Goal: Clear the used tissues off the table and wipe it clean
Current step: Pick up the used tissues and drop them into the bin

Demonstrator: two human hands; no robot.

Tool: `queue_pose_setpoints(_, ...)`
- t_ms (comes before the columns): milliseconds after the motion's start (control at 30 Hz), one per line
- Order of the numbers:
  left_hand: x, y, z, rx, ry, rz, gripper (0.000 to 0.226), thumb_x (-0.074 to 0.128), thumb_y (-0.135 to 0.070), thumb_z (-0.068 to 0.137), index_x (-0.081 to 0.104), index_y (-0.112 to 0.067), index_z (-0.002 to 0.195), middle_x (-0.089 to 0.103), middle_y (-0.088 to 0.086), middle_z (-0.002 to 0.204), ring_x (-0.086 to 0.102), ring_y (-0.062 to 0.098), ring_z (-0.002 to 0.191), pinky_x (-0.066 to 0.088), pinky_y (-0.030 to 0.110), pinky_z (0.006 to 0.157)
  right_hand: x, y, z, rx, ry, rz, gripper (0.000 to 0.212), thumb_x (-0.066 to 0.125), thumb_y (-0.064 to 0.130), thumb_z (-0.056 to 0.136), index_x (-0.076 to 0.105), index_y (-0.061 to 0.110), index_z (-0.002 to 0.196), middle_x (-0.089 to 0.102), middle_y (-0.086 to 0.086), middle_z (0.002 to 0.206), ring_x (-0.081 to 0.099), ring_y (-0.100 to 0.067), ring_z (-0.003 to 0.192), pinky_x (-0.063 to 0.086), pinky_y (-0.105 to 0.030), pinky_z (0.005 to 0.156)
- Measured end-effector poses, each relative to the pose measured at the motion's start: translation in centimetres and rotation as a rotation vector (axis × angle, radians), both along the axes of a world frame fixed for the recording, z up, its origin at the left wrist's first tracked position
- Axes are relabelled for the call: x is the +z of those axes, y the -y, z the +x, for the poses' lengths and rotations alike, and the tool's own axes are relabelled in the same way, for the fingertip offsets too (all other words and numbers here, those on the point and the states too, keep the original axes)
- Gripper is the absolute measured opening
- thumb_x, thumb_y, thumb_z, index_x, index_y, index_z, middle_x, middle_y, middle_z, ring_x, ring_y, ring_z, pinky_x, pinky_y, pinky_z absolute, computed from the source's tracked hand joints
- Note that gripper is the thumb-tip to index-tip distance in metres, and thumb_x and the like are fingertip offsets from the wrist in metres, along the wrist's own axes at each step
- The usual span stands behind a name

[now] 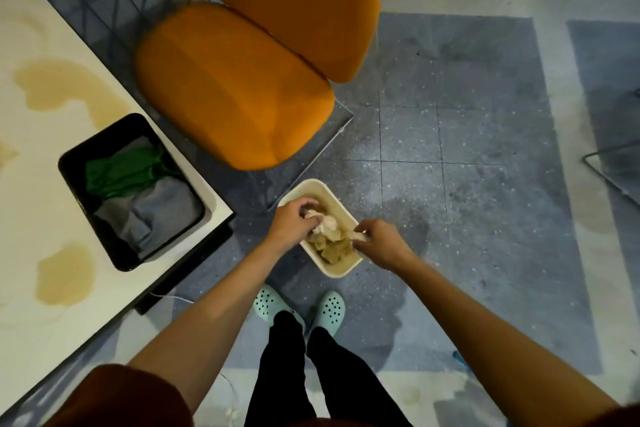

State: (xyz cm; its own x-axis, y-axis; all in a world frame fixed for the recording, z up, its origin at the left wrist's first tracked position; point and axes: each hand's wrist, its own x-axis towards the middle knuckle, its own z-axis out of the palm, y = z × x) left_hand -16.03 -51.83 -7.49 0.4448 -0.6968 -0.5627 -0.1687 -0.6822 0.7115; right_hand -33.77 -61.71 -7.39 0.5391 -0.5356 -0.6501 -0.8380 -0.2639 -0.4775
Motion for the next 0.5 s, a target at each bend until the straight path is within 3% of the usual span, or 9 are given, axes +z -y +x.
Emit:
queue_pose_setpoints(67, -0.7, -0.2, -0.3, 0.009, 0.02, 0.015, 0.028, 0.074, -0.017, 0.082, 0.068, -0.014, 0.109, 0.063, 0.003, 0.086, 0.065, 0.023, 0.085, 0.055, 0.032, 0.076, -0.5, -0.1, -0.3, 0.0, -0.007, 0.005, 0.035, 0.067, 0.022, 0.087, 0.064, 0.012, 0.12, 0.068, -0.01, 0.112, 0.066, -0.021, 0.097, 0.049, -0.026, 0.08)
queue_pose_setpoints(167, -1.8, -0.8, -0.8, 0.019, 0.033, 0.032, 0.021, 0.074, -0.017, 0.083, 0.069, -0.013, 0.102, 0.066, 0.002, 0.087, 0.061, 0.013, 0.074, 0.047, 0.013, 0.061, -1.1, -0.3, -0.5, -0.006, -0.014, 0.016, 0.038, 0.068, 0.024, 0.087, 0.063, 0.012, 0.123, 0.067, -0.012, 0.115, 0.065, -0.023, 0.099, 0.05, -0.029, 0.082)
queue_pose_setpoints(200, -2.0, -1.0, -0.9, 0.028, 0.023, 0.042, 0.02, 0.073, -0.017, 0.083, 0.07, -0.013, 0.102, 0.067, 0.001, 0.089, 0.061, 0.012, 0.075, 0.048, 0.012, 0.061, -1.2, -0.4, -0.5, -0.007, -0.017, 0.022, 0.038, 0.068, 0.024, 0.087, 0.063, 0.012, 0.123, 0.067, -0.012, 0.116, 0.065, -0.023, 0.1, 0.05, -0.03, 0.083)
queue_pose_setpoints(333, -2.5, -1.4, -1.3, 0.053, -0.025, 0.076, 0.027, 0.072, -0.015, 0.085, 0.068, -0.013, 0.111, 0.066, 0.0, 0.104, 0.063, 0.016, 0.089, 0.057, 0.035, 0.081, -2.0, -0.5, -0.5, -0.007, -0.019, 0.011, 0.038, 0.067, 0.024, 0.087, 0.063, 0.013, 0.123, 0.067, -0.012, 0.116, 0.065, -0.024, 0.099, 0.051, -0.032, 0.085)
queue_pose_setpoints(400, -2.7, -1.5, -1.3, 0.056, -0.017, 0.078, 0.036, 0.07, -0.013, 0.086, 0.063, -0.012, 0.121, 0.064, -0.002, 0.112, 0.06, 0.012, 0.093, 0.055, 0.028, 0.081, -2.1, -0.6, -0.4, -0.01, -0.017, 0.008, 0.037, 0.067, 0.023, 0.088, 0.062, 0.013, 0.123, 0.066, -0.013, 0.115, 0.066, -0.024, 0.097, 0.053, -0.033, 0.083)
queue_pose_setpoints(500, -2.7, -1.9, -1.1, 0.064, -0.02, 0.073, 0.038, 0.069, -0.009, 0.087, 0.061, -0.011, 0.123, 0.063, -0.003, 0.113, 0.06, 0.01, 0.083, 0.046, 0.005, 0.064, -2.1, -0.6, -0.1, -0.003, -0.016, 0.008, 0.036, 0.065, 0.022, 0.088, 0.062, 0.013, 0.122, 0.066, -0.013, 0.113, 0.066, -0.025, 0.093, 0.056, -0.037, 0.082)
